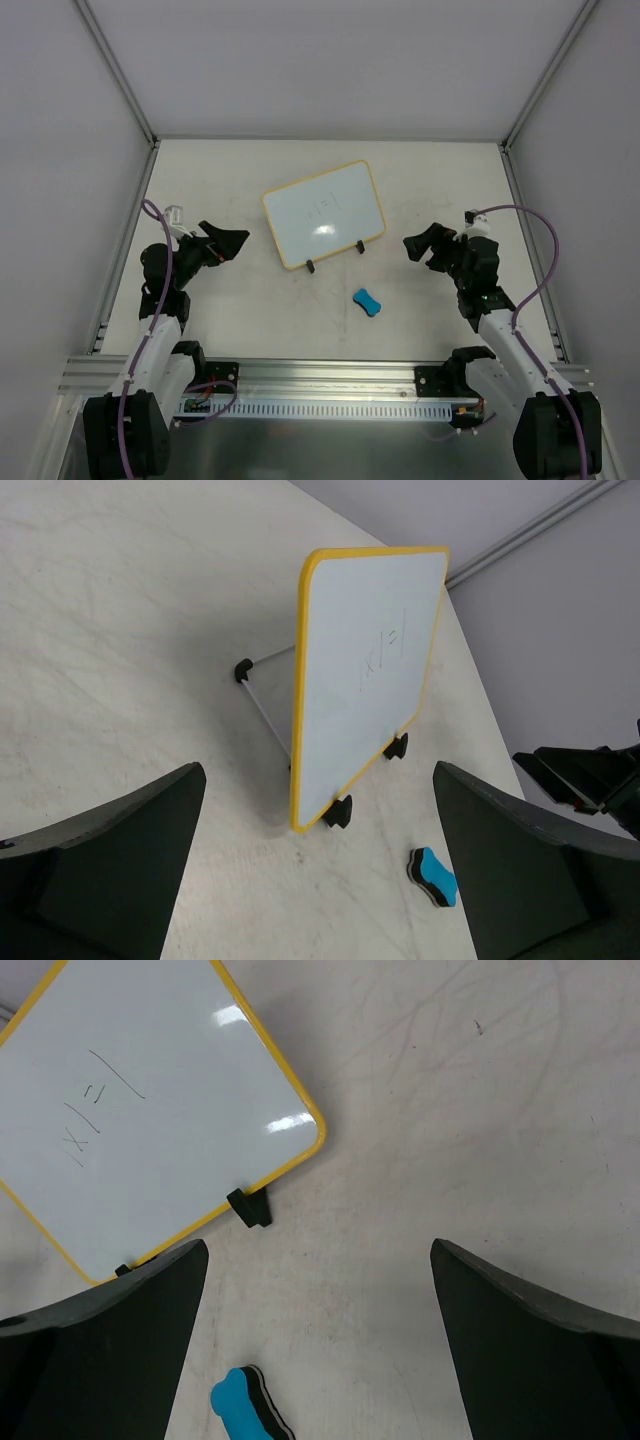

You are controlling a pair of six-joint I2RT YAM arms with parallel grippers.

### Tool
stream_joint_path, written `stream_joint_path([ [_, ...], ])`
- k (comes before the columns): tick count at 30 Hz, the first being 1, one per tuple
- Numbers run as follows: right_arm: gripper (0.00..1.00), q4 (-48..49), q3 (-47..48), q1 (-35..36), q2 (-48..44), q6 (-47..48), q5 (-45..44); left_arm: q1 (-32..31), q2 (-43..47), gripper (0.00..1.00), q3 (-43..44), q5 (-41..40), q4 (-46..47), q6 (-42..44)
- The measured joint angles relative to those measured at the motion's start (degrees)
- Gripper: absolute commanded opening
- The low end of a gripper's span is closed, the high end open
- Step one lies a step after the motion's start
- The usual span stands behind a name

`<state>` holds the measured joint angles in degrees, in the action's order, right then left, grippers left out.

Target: Erase the whiteboard

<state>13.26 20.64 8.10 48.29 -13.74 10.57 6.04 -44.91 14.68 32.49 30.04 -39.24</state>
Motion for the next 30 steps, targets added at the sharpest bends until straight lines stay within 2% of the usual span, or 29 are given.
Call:
stream_joint_path([
  [13, 0.99, -0.22, -0.2, 1.05, -0.42, -1.25, -2.12, 0.0, 3.58, 0.99, -0.39, 0.04, 0.42, -0.02],
  [17, 0.99, -2.95, 1.14, 8.2, 1.79, 1.14, -4.92, 0.0, 1.77, 0.99, -0.39, 0.07, 0.31, -0.02],
  [22, 0.99, -9.22, 9.31, 19.21, 7.52, 8.81, -5.73, 0.0, 1.33, 0.99, -0.39, 0.04, 0.07, 0.0],
  [30, 0.93, -16.0, 11.85, 25.09, 10.93, 15.96, -3.23, 0.0, 0.92, 0.99, -0.39, 0.07, 0.04, 0.07],
])
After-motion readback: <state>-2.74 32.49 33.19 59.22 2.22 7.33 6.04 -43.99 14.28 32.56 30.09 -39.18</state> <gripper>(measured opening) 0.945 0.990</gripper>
